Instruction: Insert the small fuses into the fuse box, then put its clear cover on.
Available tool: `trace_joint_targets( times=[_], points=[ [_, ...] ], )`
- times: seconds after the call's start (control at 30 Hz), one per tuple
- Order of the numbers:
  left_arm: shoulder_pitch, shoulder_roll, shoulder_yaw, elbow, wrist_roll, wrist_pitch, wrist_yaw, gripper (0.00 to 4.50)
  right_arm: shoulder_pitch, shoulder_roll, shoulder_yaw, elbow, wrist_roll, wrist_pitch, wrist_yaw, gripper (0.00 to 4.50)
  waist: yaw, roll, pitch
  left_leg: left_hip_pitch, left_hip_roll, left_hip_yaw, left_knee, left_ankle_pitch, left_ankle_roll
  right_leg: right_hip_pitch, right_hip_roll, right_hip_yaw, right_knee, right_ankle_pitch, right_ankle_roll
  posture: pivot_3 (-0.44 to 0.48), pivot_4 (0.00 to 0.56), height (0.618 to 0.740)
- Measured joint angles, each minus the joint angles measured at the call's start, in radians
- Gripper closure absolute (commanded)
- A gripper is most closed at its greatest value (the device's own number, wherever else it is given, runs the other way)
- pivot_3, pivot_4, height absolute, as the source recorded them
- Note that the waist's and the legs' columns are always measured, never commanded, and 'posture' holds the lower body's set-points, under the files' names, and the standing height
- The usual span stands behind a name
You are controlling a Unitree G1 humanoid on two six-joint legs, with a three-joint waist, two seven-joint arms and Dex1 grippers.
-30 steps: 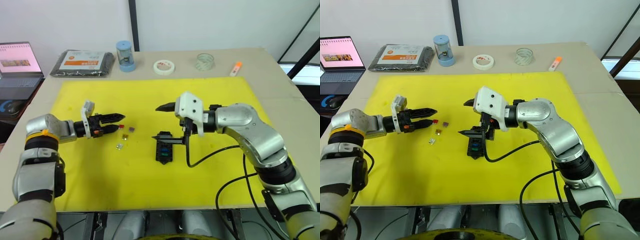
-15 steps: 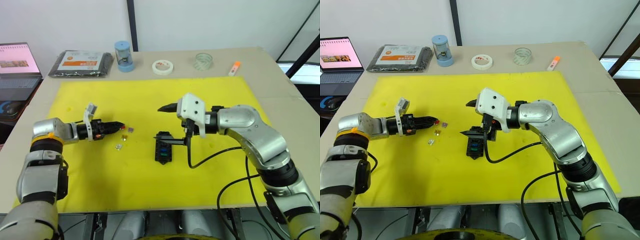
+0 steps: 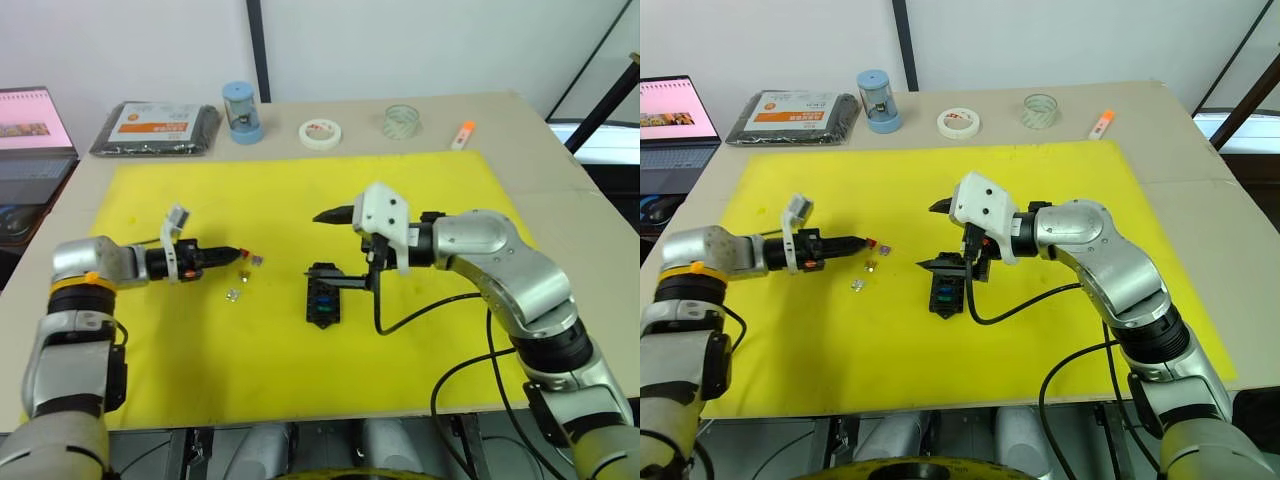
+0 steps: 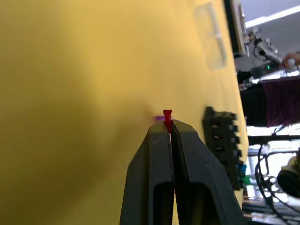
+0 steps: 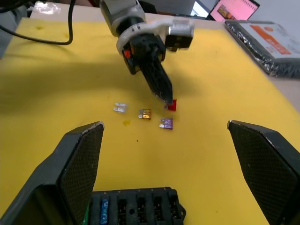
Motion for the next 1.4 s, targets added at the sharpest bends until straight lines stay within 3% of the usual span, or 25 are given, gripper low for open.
trace_joint_targets(
  times=[0.17, 0.27, 0.37, 0.5, 0.53, 0.63, 0.73, 1.4],
  points=[
    [0.026, 0.038, 0.08, -0.317, -0.126, 0.013, -0.011, 4.47, -0.029, 0.002, -0.054, -0.005, 0.096, 0.144, -0.031, 0.0, 0.005, 0.0, 0.0, 0.001, 0.0, 0.0, 0.0, 0.0, 0.0, 0.002, -0.001, 0.001, -0.002, 0.0, 0.0, 0.0, 0.15, 0.74],
    [0.08, -0.047, 0.107, -0.51, -0.146, -0.168, 0.006, 4.47, -0.049, -0.009, -0.066, -0.003, 0.128, 0.206, -0.04, 0.0, 0.009, 0.0, 0.0, 0.001, 0.0, 0.0, 0.0, 0.0, 0.0, 0.003, -0.001, 0.0, -0.004, 0.0, 0.0, 0.0, 0.15, 0.74],
    [0.118, -0.073, 0.041, -0.624, -0.091, -0.384, -0.014, 4.5, -0.063, -0.017, -0.072, 0.004, 0.145, 0.226, -0.044, 0.62, 0.007, 0.0, 0.0, 0.001, 0.0, 0.001, 0.0, 0.0, 0.0, 0.002, -0.001, 0.0, -0.004, 0.0, 0.0, 0.0, 0.15, 0.74],
    [0.118, -0.081, -0.049, -0.679, -0.033, -0.582, -0.059, 4.5, -0.08, -0.026, -0.074, 0.004, 0.148, 0.211, -0.043, 2.04, 0.004, 0.0, 0.0, 0.001, 0.0, 0.002, -0.001, 0.0, 0.0, 0.002, -0.001, 0.001, -0.004, 0.0, -0.001, 0.0, 0.15, 0.74],
    [0.122, -0.081, -0.061, -0.678, -0.022, -0.612, -0.072, 4.5, -0.082, -0.027, -0.073, 0.004, 0.144, 0.2, -0.042, 2.04, 0.004, 0.0, 0.0, 0.001, 0.0, 0.002, -0.001, 0.0, 0.0, 0.002, -0.001, 0.001, -0.004, 0.0, -0.001, 0.0, 0.15, 0.74],
    [0.153, -0.08, -0.092, -0.663, -0.005, -0.708, -0.115, 4.5, -0.081, -0.036, -0.066, 0.007, 0.13, 0.158, -0.032, 2.77, 0.006, 0.0, 0.0, 0.001, 0.0, 0.002, -0.001, 0.0, 0.0, 0.002, -0.001, 0.001, -0.004, 0.0, -0.001, 0.0, 0.15, 0.74],
    [0.169, -0.081, -0.119, -0.656, 0.008, -0.777, -0.146, 4.5, -0.081, -0.033, -0.067, 0.007, 0.139, 0.154, -0.033, 3.82, 0.006, 0.0, 0.0, 0.001, 0.0, 0.002, -0.001, 0.0, 0.0, 0.002, -0.001, 0.001, -0.004, 0.0, -0.001, 0.0, 0.15, 0.74],
    [0.152, -0.096, -0.16, -0.616, 0.028, -0.892, -0.157, 4.5, -0.081, -0.042, -0.072, 0.005, 0.206, 0.182, -0.028, 3.82, 0.007, 0.0, 0.0, 0.001, 0.0, 0.002, -0.001, 0.0, 0.0, 0.002, -0.001, 0.0, -0.004, 0.0, -0.001, 0.0, 0.15, 0.74]
  ],
)
